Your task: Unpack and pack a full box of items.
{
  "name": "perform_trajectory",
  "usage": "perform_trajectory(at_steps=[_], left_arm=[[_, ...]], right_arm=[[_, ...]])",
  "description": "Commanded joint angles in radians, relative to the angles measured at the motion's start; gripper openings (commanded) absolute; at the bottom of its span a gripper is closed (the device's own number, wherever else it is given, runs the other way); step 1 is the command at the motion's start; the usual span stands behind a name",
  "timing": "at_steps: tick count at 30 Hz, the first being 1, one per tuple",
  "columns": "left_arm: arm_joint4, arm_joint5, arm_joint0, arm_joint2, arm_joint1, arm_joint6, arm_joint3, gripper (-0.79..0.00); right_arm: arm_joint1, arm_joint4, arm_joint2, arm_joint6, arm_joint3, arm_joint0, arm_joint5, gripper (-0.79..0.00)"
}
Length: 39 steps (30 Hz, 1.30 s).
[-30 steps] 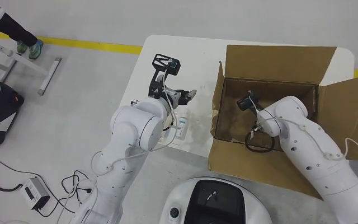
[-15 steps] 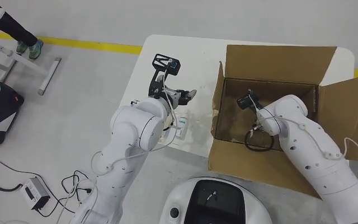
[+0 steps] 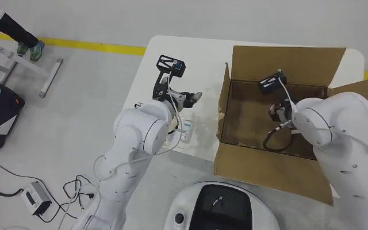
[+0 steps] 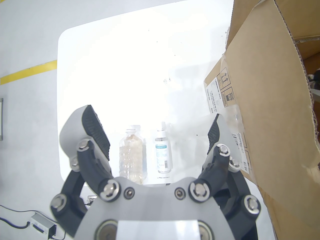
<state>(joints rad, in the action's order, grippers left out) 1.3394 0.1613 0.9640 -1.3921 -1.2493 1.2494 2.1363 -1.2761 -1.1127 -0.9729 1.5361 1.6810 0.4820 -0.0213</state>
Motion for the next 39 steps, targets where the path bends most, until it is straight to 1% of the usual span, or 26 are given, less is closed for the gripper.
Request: perform_trajectory(at_steps=[1,6,9,23,25,26,30,35,39], left_arm=[[0.000,0.000,0.000,0.000,0.000,0.000,0.000,0.000],[0.000,0.000,0.000,0.000,0.000,0.000,0.000,0.000],[0.000,0.000,0.000,0.000,0.000,0.000,0.000,0.000],[0.000,0.000,0.000,0.000,0.000,0.000,0.000,0.000],[0.000,0.000,0.000,0.000,0.000,0.000,0.000,0.000],[0.000,0.000,0.000,0.000,0.000,0.000,0.000,0.000],[0.000,0.000,0.000,0.000,0.000,0.000,0.000,0.000],[0.000,0.000,0.000,0.000,0.000,0.000,0.000,0.000],[0.000,0.000,0.000,0.000,0.000,0.000,0.000,0.000]], right_arm=[[0.017,-0.011,-0.058,0.000,0.087,0.042,-0.010,-0.785],[0.050,-0.026,-0.153,0.000,0.243,0.125,-0.022,-0.785],[0.064,-0.010,-0.181,0.000,0.296,0.164,-0.042,-0.785],[0.065,-0.007,-0.182,0.000,0.297,0.168,-0.045,-0.785],[0.067,-0.019,-0.189,-0.035,0.298,0.181,-0.042,-0.785],[0.068,-0.017,-0.210,-0.066,0.313,0.186,-0.029,-0.785],[0.075,-0.002,-0.299,-0.105,0.355,0.185,-0.001,-0.785],[0.086,0.052,-0.417,-0.097,0.408,0.189,0.009,-0.785],[0.097,0.089,-0.501,-0.062,0.458,0.222,0.003,-0.785]])
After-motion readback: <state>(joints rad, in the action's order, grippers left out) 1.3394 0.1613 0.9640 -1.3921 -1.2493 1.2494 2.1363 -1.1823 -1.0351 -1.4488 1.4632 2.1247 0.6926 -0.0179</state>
